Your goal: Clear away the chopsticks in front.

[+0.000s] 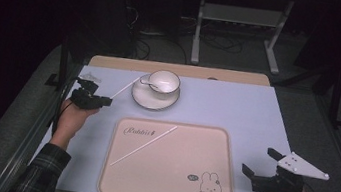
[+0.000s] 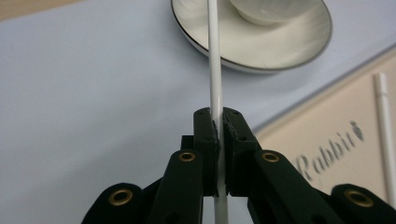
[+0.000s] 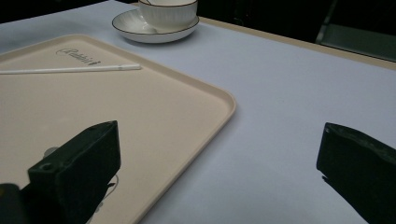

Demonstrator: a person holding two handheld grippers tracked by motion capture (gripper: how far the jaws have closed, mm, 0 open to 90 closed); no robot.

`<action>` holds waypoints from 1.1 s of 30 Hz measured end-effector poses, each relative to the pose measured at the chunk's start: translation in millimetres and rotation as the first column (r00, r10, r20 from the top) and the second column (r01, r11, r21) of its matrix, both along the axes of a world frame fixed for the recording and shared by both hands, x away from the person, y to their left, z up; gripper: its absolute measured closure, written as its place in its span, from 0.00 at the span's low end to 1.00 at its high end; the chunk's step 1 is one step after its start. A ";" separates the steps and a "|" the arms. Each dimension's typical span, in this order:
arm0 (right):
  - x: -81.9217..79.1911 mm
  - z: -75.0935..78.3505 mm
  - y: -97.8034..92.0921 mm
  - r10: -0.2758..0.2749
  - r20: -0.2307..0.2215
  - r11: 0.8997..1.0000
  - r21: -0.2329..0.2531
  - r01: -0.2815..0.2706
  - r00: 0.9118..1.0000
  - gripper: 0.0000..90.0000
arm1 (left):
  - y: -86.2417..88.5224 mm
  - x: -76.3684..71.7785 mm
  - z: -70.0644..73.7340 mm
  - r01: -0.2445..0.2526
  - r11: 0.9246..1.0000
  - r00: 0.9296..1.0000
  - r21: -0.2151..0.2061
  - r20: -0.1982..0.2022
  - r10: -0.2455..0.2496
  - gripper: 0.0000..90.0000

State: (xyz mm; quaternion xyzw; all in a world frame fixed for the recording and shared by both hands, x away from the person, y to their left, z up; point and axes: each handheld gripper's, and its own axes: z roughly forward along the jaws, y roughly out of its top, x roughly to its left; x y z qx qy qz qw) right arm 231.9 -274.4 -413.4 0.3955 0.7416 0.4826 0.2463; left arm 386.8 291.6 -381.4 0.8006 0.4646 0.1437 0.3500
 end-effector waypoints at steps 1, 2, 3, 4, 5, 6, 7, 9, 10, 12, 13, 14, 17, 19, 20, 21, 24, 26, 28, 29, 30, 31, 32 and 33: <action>-0.2 0.3 0.0 0.000 0.002 1.000 -0.001 0.000 1.000 0.00 | 0.0 -5.0 -0.6 0.003 1.000 1.000 -0.005 -0.003 -0.003 0.94; -0.3 0.4 0.0 0.000 0.002 1.000 -0.001 0.000 1.000 0.00 | -0.6 -10.0 -1.4 0.008 1.000 1.000 -0.010 -0.004 -0.008 0.94; -0.2 0.5 0.1 0.000 0.003 1.000 -0.001 0.000 1.000 0.00 | -1.0 -15.1 -1.8 0.016 1.000 1.000 -0.014 -0.003 -0.016 0.94; -0.2 0.4 0.2 0.001 0.003 1.000 -0.001 -0.001 1.000 0.00 | -1.5 -20.2 -1.9 0.019 0.999 1.000 -0.025 0.000 -0.019 0.94; -0.3 0.5 0.4 0.002 0.003 1.000 -0.002 -0.002 1.000 0.00 | -2.3 -24.7 -1.8 0.024 0.999 1.000 -0.031 0.000 -0.024 0.94; -0.4 0.5 0.6 0.002 0.002 1.000 -0.002 -0.002 1.000 0.00 | -4.0 -29.2 -1.4 0.036 0.999 0.999 -0.035 -0.001 -0.036 0.94; -0.3 0.6 0.9 0.004 0.004 1.000 -0.003 -0.004 1.000 0.00 | -6.2 -34.0 -0.7 0.043 0.998 0.999 -0.036 0.001 -0.043 0.94; -0.5 0.5 1.4 0.005 0.003 1.000 -0.004 -0.005 1.000 0.00 | -10.9 -43.3 0.2 0.069 0.997 0.998 -0.036 0.004 -0.069 0.94; -0.5 0.5 1.5 0.005 0.003 1.000 -0.005 -0.005 1.000 0.00 | -13.5 -47.7 -0.1 0.077 0.996 0.997 -0.040 0.005 -0.077 0.94; -0.5 0.5 1.6 0.006 0.003 1.000 -0.006 -0.006 1.000 0.00 | -18.0 -54.5 -1.3 0.092 0.995 0.996 -0.044 0.001 -0.092 0.94; -0.5 0.6 1.6 0.006 0.004 1.000 -0.005 -0.006 1.000 0.00 | -21.8 -59.0 -2.8 0.102 0.994 0.995 -0.045 -0.002 -0.103 0.94; -0.5 0.5 1.5 0.005 0.003 1.000 -0.004 -0.005 1.000 0.00 | -24.2 -61.5 -3.9 0.112 0.993 0.994 -0.045 -0.005 -0.112 0.94; -0.4 0.2 1.5 0.004 0.000 1.000 -0.005 -0.004 1.000 0.00 | -36.7 -72.1 -8.4 0.153 0.987 0.988 -0.055 -0.020 -0.154 0.94; -0.1 0.0 1.8 0.005 -0.001 1.000 -0.005 -0.005 1.000 0.00 | -46.3 -77.7 -11.0 0.177 0.983 0.984 -0.047 -0.027 -0.178 0.94; 0.0 -0.1 2.1 0.006 -0.002 1.000 -0.006 -0.006 1.000 0.00 | -49.8 -79.6 -12.0 0.185 0.982 0.982 -0.049 -0.031 -0.186 0.94; 0.1 -0.2 2.3 0.006 -0.002 1.000 -0.007 -0.006 1.000 0.00 | -55.7 -82.1 -13.6 0.197 0.979 0.979 -0.052 -0.037 -0.199 0.94; 0.4 -0.1 2.6 0.008 -0.001 1.000 -0.008 -0.008 1.000 0.00 | -70.1 -87.0 -17.6 0.226 0.973 0.972 -0.051 -0.050 -0.228 0.94; 0.5 -0.1 2.6 0.008 0.000 1.000 -0.010 -0.008 1.000 0.00 | -77.9 -89.2 -19.9 0.243 0.969 0.967 -0.041 -0.063 -0.246 0.94; 0.5 -0.1 2.6 0.008 -0.001 1.000 -0.008 -0.008 1.000 0.00 | -86.7 -91.4 -23.3 0.264 0.964 0.961 -0.036 -0.074 -0.266 0.94; 0.4 -0.2 2.6 0.009 -0.001 1.000 -0.008 -0.009 1.000 0.00 | -90.1 -92.3 -24.6 0.269 0.963 0.960 -0.031 -0.078 -0.270 0.94; 0.5 -0.2 2.5 0.009 0.000 1.000 -0.010 -0.009 1.000 0.00 | -92.8 -92.8 -25.8 0.277 0.960 0.957 -0.026 -0.084 -0.279 0.94; 0.4 -0.2 2.5 0.009 0.000 1.000 -0.009 -0.009 1.000 0.00 | -92.8 -92.8 -25.8 0.277 0.960 0.957 -0.026 -0.084 -0.279 0.94; 0.4 -0.1 2.5 0.009 0.000 1.000 -0.009 -0.009 1.000 0.00 | -98.1 -93.6 -28.4 0.286 0.958 0.954 -0.015 -0.093 -0.286 0.94; 0.4 -0.1 2.5 0.009 0.000 1.000 -0.009 -0.009 1.000 0.00 | -100.3 -94.0 -29.6 0.286 0.958 0.953 -0.014 -0.097 -0.286 0.94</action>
